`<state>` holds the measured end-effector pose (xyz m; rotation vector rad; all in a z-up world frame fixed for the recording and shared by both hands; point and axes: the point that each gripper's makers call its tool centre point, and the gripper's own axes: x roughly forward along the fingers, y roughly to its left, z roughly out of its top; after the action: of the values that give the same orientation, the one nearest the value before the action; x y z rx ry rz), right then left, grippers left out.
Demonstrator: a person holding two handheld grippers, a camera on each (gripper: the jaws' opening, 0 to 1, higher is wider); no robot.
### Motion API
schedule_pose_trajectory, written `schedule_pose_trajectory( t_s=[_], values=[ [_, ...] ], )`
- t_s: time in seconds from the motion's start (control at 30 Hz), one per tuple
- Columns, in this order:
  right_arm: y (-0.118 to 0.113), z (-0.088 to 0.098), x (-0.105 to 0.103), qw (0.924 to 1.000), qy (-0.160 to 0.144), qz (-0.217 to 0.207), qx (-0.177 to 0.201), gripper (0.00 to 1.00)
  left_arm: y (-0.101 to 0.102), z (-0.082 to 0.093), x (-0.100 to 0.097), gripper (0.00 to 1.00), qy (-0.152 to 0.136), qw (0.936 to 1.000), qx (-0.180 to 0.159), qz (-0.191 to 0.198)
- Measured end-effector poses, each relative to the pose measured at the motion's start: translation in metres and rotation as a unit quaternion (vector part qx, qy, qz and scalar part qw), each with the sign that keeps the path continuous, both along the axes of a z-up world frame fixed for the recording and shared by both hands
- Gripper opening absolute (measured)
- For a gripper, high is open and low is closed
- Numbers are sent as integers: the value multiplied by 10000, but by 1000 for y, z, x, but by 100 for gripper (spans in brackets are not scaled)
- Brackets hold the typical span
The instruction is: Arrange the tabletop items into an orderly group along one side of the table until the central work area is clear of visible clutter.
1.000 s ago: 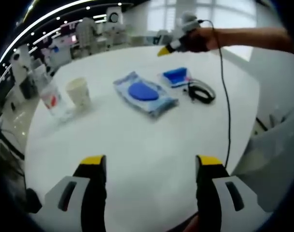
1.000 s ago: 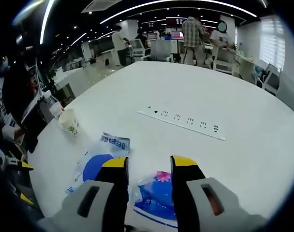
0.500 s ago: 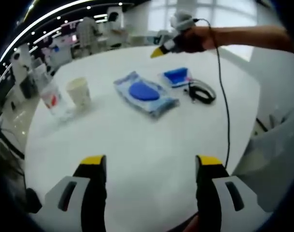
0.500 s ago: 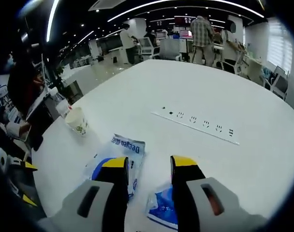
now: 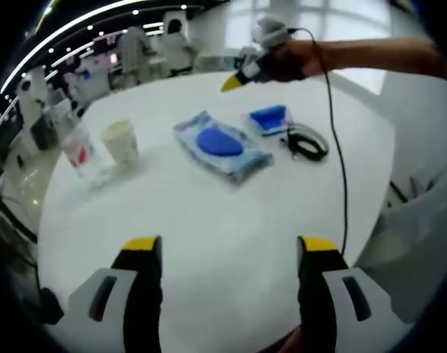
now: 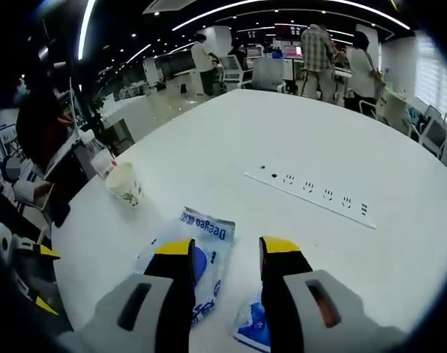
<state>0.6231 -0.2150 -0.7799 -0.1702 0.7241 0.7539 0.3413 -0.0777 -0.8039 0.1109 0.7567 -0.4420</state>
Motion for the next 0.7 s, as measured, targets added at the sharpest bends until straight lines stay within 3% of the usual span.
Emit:
schedule_pose_trajectory(
  t_s=[0.3, 0.7],
  values=[
    [14, -5, 2, 9998, 66, 195, -3, 35, -10, 3, 15, 71, -51, 9999, -91, -42],
    [30, -20, 8, 9990, 256, 347, -64, 36, -36, 0, 48, 69, -77, 9992, -180, -341]
  ],
)
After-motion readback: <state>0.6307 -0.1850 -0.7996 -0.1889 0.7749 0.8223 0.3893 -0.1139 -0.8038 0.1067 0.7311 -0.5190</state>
